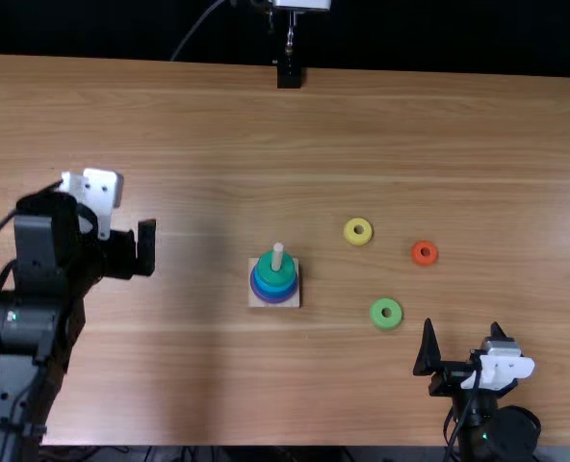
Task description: Build the Hanoi tower: stack the rings onto the peg from bottom to top in this color order: purple, dark blue, light blue, dark green, light green, yellow, orange.
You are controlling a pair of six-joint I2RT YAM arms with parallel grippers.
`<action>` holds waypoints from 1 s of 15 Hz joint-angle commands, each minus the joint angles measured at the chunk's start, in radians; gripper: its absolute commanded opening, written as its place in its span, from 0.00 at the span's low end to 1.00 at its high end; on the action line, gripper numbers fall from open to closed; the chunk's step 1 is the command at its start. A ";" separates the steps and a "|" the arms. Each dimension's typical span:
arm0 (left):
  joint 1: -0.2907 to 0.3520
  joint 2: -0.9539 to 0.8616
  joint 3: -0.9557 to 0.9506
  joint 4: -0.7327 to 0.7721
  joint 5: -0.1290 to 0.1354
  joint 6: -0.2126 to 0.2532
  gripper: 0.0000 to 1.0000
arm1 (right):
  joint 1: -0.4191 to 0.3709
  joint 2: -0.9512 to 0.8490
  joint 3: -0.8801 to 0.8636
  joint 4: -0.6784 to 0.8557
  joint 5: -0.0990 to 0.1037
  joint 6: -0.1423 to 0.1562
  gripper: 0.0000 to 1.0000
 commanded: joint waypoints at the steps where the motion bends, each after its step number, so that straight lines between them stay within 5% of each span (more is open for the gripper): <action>1: 0.002 -0.094 -0.103 0.056 0.010 0.064 1.00 | -0.010 -0.012 -0.064 -0.069 0.009 0.002 1.00; 4: 0.001 -0.311 -0.337 0.185 0.004 0.064 1.00 | -0.010 -0.012 -0.064 -0.069 0.009 0.002 1.00; 7: 0.001 -0.518 -0.500 0.190 -0.051 0.062 1.00 | -0.010 -0.012 -0.064 -0.069 0.009 0.002 1.00; 12: 0.001 -0.857 -0.753 0.179 -0.071 0.060 1.00 | -0.010 -0.012 -0.064 -0.069 0.009 0.002 1.00; 14: 0.001 -0.957 -0.814 0.179 -0.156 0.027 1.00 | -0.010 -0.012 -0.064 -0.069 0.009 0.002 1.00; 15: -0.001 -0.984 -0.834 0.179 -0.170 -0.012 1.00 | -0.010 -0.012 -0.064 -0.069 0.009 0.002 1.00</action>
